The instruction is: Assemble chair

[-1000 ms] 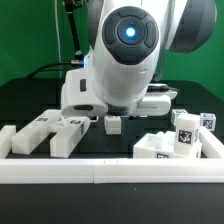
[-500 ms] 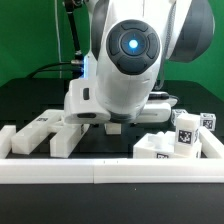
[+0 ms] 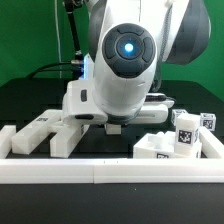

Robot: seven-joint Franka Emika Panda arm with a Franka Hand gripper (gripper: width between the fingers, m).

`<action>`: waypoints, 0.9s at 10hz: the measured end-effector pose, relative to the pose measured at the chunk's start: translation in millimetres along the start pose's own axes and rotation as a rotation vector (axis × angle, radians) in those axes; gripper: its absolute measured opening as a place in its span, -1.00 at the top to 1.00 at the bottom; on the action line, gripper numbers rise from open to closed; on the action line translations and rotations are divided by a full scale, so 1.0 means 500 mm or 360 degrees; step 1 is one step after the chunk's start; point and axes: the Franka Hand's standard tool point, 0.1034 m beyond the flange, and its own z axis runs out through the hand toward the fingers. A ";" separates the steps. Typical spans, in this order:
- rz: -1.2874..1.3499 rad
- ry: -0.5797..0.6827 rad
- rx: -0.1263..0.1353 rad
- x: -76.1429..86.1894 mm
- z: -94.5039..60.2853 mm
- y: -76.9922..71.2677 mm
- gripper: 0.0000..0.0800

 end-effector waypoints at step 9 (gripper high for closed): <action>0.0022 -0.0002 0.0014 -0.029 -0.097 -0.009 0.27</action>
Offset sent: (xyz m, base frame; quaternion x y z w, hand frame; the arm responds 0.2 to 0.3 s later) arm 0.0058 -0.0013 0.0072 0.0098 -0.0026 -0.0023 0.9999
